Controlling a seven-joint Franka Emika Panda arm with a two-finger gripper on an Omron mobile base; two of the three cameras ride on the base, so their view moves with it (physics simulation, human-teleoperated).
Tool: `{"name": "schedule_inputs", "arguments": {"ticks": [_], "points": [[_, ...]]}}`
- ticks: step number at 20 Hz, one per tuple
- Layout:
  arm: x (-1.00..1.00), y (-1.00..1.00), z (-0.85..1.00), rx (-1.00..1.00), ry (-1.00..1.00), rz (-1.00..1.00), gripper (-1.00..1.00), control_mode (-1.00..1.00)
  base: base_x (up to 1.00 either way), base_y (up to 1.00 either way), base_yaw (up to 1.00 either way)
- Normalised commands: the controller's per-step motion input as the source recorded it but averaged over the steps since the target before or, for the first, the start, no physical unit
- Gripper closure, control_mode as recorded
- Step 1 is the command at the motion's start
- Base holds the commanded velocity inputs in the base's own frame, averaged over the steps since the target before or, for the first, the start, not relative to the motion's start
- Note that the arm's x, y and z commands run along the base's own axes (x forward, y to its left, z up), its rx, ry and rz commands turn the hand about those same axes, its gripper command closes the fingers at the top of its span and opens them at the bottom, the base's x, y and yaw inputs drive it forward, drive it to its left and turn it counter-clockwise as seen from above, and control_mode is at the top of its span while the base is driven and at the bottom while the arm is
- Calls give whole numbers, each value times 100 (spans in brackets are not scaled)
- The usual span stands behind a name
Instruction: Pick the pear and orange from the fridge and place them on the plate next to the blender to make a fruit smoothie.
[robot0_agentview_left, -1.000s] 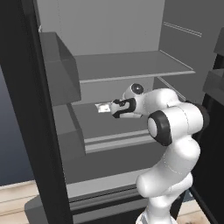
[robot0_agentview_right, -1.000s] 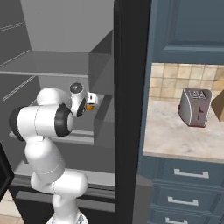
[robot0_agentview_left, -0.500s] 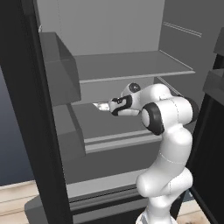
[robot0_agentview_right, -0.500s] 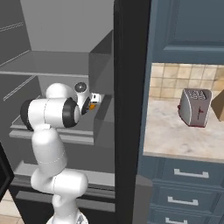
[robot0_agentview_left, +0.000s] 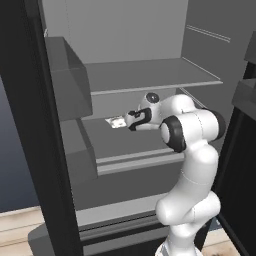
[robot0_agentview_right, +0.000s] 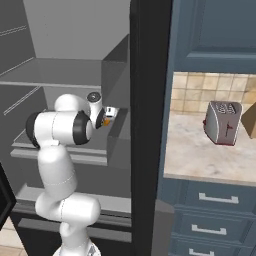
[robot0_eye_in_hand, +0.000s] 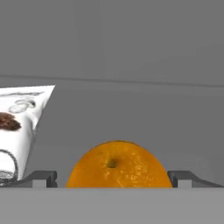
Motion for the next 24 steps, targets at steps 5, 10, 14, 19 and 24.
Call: {"name": "schedule_inputs", "arguments": {"ticks": [5,10,14,19,24], "points": [[0,0,-26,-1,0,-1,-100,-100,0,0,0],[0,0,-40,0,0,0,-100,-100,0,0,0],[0,0,-54,-1,0,0,100,-100,0,0,0],[-24,0,-50,-1,-2,0,100,-100,0,0,0],[-95,0,-1,0,-24,0,100,-100,0,0,0]]}}
